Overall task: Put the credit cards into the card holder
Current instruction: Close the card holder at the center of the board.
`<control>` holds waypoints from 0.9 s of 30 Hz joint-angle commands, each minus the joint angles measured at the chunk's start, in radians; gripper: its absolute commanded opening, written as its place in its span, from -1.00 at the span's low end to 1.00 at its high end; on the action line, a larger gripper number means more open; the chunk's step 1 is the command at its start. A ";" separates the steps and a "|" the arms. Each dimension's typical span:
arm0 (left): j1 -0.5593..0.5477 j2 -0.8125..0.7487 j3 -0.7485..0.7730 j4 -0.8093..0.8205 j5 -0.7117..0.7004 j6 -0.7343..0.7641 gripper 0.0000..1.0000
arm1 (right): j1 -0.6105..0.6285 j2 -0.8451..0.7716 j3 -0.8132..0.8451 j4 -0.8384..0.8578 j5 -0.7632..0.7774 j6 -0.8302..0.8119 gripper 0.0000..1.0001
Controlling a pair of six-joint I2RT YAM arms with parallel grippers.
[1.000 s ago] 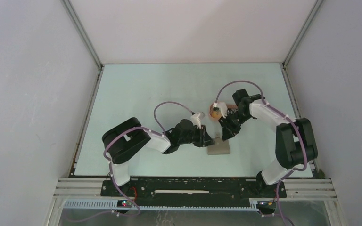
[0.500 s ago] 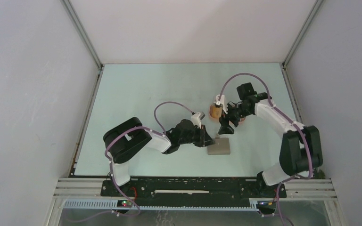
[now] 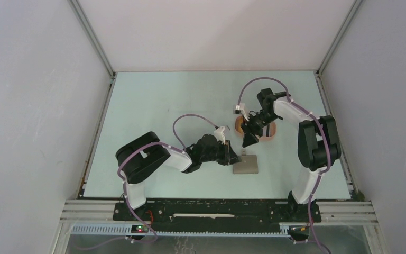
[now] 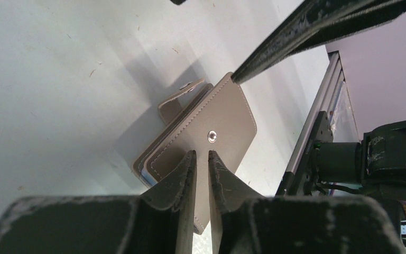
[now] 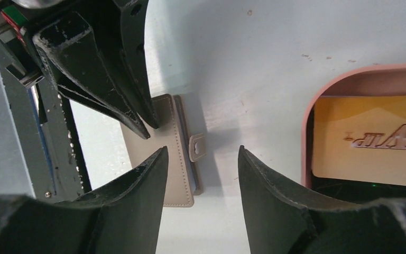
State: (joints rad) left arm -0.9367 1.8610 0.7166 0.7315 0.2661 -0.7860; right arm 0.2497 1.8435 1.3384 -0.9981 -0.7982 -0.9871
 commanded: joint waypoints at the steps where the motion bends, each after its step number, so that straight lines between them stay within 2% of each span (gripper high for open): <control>1: -0.003 0.013 0.001 0.000 0.002 0.010 -0.64 | -0.001 0.002 0.029 -0.060 -0.030 0.015 0.21; 13: -0.002 0.015 0.000 0.005 0.002 0.007 -0.65 | 0.043 0.055 0.033 -0.057 0.028 0.040 0.20; 27: -0.001 0.018 -0.003 0.011 0.001 0.004 -0.65 | 0.070 0.081 0.035 -0.068 0.078 0.018 -0.09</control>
State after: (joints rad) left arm -0.9367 1.8633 0.7166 0.7349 0.2665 -0.7864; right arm 0.3077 1.9144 1.3384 -1.0504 -0.7319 -0.9562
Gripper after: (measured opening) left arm 0.176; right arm 0.476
